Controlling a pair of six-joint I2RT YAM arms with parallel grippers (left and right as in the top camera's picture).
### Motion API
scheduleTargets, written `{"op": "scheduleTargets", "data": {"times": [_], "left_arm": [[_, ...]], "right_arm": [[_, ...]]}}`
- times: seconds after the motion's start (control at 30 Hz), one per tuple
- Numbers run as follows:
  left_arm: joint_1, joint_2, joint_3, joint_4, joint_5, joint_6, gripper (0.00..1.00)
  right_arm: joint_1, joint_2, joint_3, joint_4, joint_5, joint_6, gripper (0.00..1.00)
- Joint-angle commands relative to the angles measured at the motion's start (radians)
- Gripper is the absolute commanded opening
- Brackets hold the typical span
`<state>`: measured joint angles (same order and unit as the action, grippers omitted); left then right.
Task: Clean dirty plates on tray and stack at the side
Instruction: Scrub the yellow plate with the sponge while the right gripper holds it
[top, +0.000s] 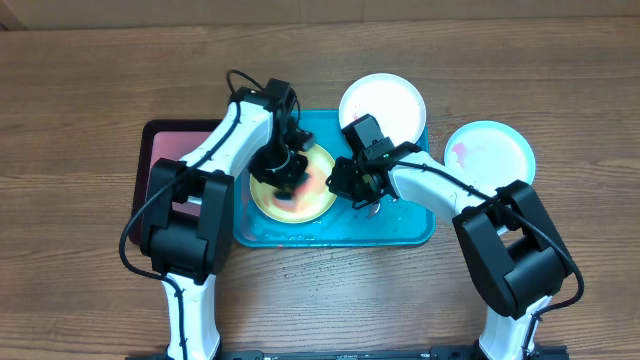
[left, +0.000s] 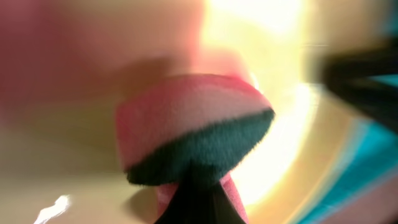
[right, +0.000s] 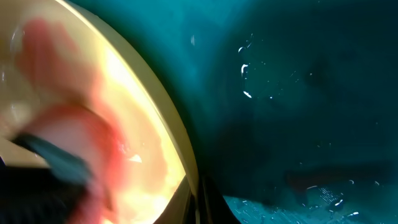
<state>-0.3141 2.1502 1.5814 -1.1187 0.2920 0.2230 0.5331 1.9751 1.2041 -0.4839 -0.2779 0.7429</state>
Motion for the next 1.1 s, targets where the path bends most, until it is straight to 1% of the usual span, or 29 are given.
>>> {"op": "scheduleTargets", "data": {"times": [0.0, 0.03, 0.1, 0.17, 0.23, 0.27, 0.3, 0.33, 0.37, 0.43, 0.5, 0.6, 0.7, 0.8, 0.83, 0.87, 0.93, 1.03, 1.07], "left_arm": [[-0.018, 0.029, -0.010, 0.023, 0.269, 0.163, 0.04], [-0.018, 0.029, -0.010, 0.062, 0.297, 0.157, 0.04], [-0.018, 0.029, -0.010, 0.119, 0.303, 0.122, 0.04], [-0.017, 0.029, -0.010, 0.208, 0.298, 0.053, 0.04], [-0.017, 0.029, -0.010, 0.290, 0.254, -0.031, 0.04], [-0.017, 0.029, -0.010, 0.337, 0.206, -0.090, 0.04], [-0.017, 0.029, -0.010, 0.377, 0.153, -0.143, 0.04], [-0.017, 0.029, -0.009, 0.439, 0.005, -0.253, 0.04], [-0.017, 0.029, -0.008, 0.452, -0.088, -0.309, 0.04], [-0.017, 0.029, -0.006, 0.446, -0.300, -0.425, 0.04], [-0.017, 0.029, -0.006, 0.399, -0.509, -0.541, 0.04], [-0.017, 0.029, -0.006, 0.303, -0.710, -0.637, 0.04], [-0.017, 0.029, -0.006, 0.219, -0.803, -0.658, 0.04], [-0.017, 0.029, -0.006, 0.149, -0.793, -0.650, 0.04], [-0.017, 0.029, -0.006, 0.128, -0.758, -0.624, 0.04], [-0.017, 0.029, -0.006, 0.112, -0.693, -0.572, 0.04], [-0.017, 0.029, -0.006, 0.093, -0.523, -0.436, 0.04], [-0.017, 0.029, -0.006, 0.049, -0.150, -0.167, 0.04], [-0.017, 0.029, -0.006, 0.035, -0.051, -0.096, 0.04]], "right_arm": [[-0.014, 0.013, 0.002, 0.003, 0.003, -0.007, 0.04], [-0.014, 0.013, 0.002, 0.003, -0.001, -0.007, 0.04], [-0.014, 0.013, 0.002, 0.003, -0.005, -0.008, 0.04], [-0.014, 0.013, 0.002, 0.003, -0.006, -0.010, 0.04], [-0.014, 0.013, 0.002, 0.002, -0.009, -0.011, 0.04], [-0.014, 0.013, 0.002, 0.000, -0.009, -0.011, 0.04], [-0.014, 0.013, 0.002, 0.000, -0.009, -0.011, 0.04], [-0.014, 0.013, 0.002, -0.002, -0.009, -0.011, 0.04], [-0.014, 0.013, 0.002, -0.003, -0.009, -0.011, 0.04], [-0.014, 0.013, 0.002, -0.004, -0.009, -0.011, 0.04], [-0.014, 0.013, 0.002, -0.004, -0.008, -0.011, 0.04], [-0.014, 0.013, 0.002, -0.003, -0.008, -0.011, 0.04], [-0.014, 0.013, 0.002, -0.001, -0.008, -0.011, 0.04], [-0.014, 0.013, 0.002, 0.000, -0.008, -0.011, 0.04], [-0.014, 0.013, 0.002, 0.000, -0.008, -0.011, 0.04], [-0.014, 0.013, 0.002, 0.000, -0.008, -0.011, 0.04], [-0.014, 0.013, 0.002, 0.000, -0.008, -0.011, 0.04], [-0.014, 0.013, 0.002, 0.000, -0.008, -0.011, 0.04], [-0.014, 0.013, 0.002, 0.000, -0.009, -0.011, 0.04]]}}
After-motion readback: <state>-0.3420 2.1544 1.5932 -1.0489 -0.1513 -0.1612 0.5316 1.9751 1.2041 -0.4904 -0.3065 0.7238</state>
